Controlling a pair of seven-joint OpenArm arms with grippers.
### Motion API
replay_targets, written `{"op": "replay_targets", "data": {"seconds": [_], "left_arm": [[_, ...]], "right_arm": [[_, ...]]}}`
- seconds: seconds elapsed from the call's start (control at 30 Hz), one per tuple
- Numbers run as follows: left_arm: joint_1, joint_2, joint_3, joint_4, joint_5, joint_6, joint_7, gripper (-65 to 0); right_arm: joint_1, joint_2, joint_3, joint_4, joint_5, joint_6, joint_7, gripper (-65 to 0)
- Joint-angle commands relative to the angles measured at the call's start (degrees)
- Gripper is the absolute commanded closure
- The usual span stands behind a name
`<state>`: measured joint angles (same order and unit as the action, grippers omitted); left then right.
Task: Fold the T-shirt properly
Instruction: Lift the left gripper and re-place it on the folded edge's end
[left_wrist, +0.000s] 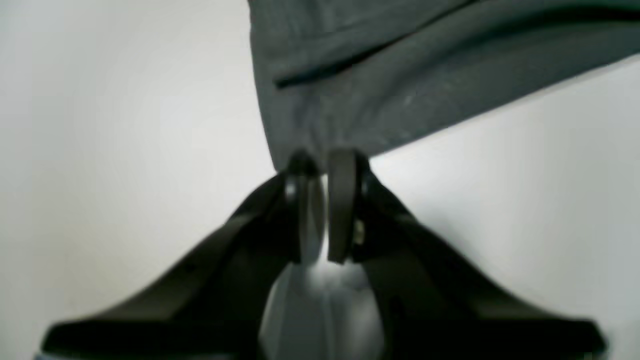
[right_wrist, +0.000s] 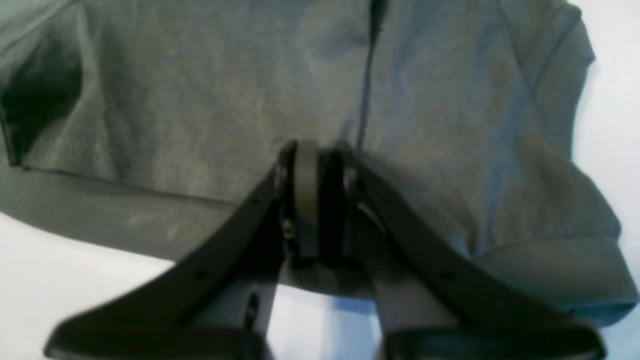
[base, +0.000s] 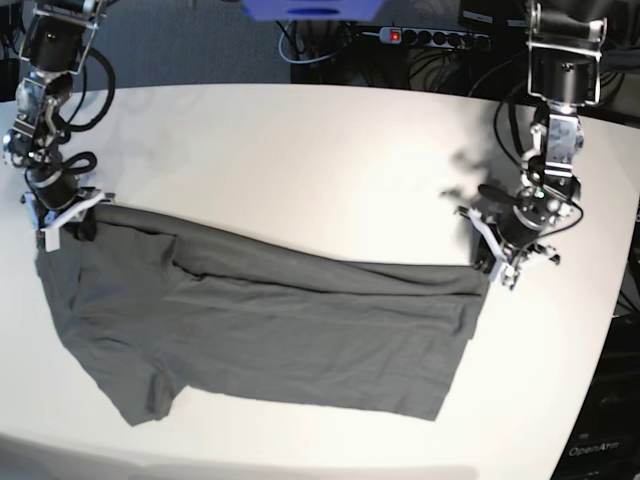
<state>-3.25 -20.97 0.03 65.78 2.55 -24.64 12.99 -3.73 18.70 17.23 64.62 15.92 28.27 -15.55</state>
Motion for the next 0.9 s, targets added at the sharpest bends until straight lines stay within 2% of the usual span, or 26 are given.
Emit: {"op": "replay_targets", "data": {"seconds": [0.0, 0.13, 0.27, 0.43, 0.53, 0.7, 0.8, 0.87], "left_arm": [[2.85, -0.35, 0.27, 0.64, 2.42, -1.95, 6.57, -7.1], [7.33, -0.35, -2.36, 6.18, 2.42, -2.13, 6.65, -7.1], [11.03, -0.35, -6.76, 11.72, 2.33, -2.30, 9.29, -7.1], [11.64, 1.32, -13.26, 16.64, 2.42, -8.72, 9.73, -7.1], [6.89, 4.14, -14.23, 16.90, 2.51, -8.89, 10.00, -7.1], [-3.22, 8.80, -14.14, 16.90, 2.51, -8.89, 18.79, -7.1], [-8.14, 11.17, -14.05, 16.64, 2.68, -8.89, 21.51, -7.1], [-11.30, 12.40, -13.97, 14.53, 5.23, -8.81, 21.86, -7.1]], "right_arm": [[-1.68, 0.07, -0.22, 0.04, -2.87, 0.43, -6.03, -5.4], [-2.65, -0.02, -0.22, 1.71, -2.87, 0.43, -6.38, -5.4], [-3.61, -0.11, -0.22, 1.53, -2.87, 0.43, -6.03, -5.4], [-3.79, -0.11, -0.22, 1.80, -2.87, 0.43, -5.94, -5.4], [-3.53, -0.11, -0.31, 1.62, -2.87, 0.43, -6.03, -5.4], [-3.53, -0.19, -0.49, 1.45, -2.96, 0.43, -6.03, -5.4], [-3.53, -0.19, -0.49, 1.45, -2.96, 0.43, -6.03, -5.4], [-3.53, -0.19, -0.49, 1.45, -2.96, 0.43, -6.03, -5.4]]}}
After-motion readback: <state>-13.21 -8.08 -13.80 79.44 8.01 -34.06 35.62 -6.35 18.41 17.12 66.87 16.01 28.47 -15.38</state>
